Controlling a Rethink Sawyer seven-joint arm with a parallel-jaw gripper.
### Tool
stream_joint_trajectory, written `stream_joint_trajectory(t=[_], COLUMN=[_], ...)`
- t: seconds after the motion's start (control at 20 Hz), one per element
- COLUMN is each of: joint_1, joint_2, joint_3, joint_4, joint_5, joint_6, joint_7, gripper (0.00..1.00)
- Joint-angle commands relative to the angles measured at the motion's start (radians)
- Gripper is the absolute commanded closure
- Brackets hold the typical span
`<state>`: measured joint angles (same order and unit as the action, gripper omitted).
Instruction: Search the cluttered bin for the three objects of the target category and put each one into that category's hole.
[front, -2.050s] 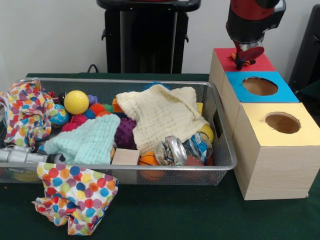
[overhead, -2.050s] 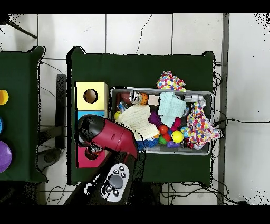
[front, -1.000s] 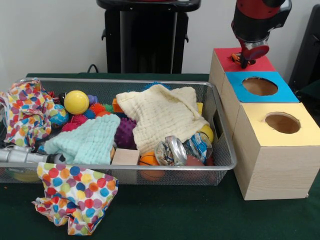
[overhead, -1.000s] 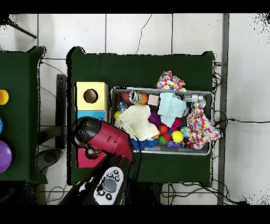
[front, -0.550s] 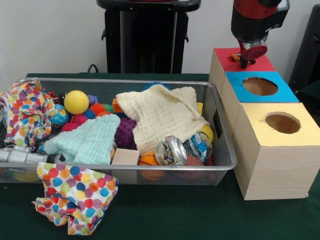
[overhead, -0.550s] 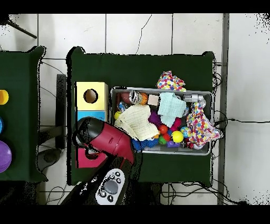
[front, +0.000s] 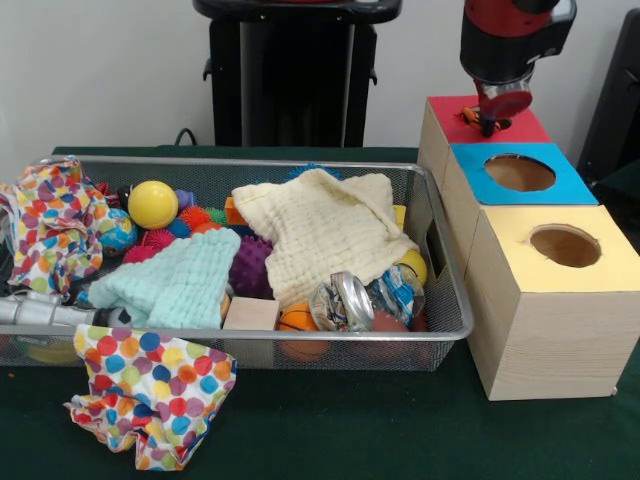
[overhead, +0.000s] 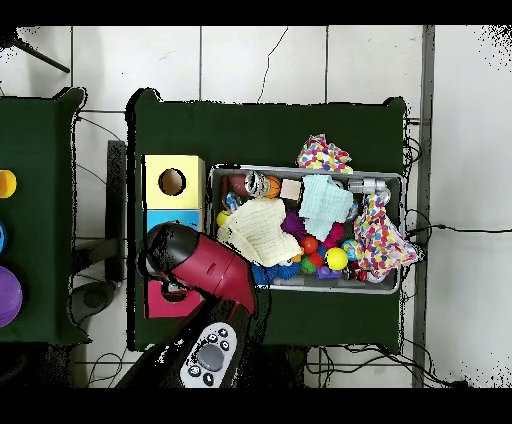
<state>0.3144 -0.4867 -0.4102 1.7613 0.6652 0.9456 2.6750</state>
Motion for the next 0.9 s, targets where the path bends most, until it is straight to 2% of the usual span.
stream_joint_trajectory(t=[0.05,0.25,0.55,0.75,0.9], joint_1=[-0.011,-0.047,-0.089,-0.123,-0.133], joint_2=[0.141,0.106,0.065,0.044,0.056], joint_3=[0.112,0.166,0.223,0.259,0.269], joint_4=[0.164,0.235,0.306,0.338,0.328], joint_5=[-0.023,0.014,0.030,0.020,-0.001], joint_6=[-0.286,-0.408,-0.522,-0.555,-0.545], joint_7=[0.079,0.015,-0.018,-0.030,-0.014], gripper=[1.00,1.00,1.00,1.00,1.00])
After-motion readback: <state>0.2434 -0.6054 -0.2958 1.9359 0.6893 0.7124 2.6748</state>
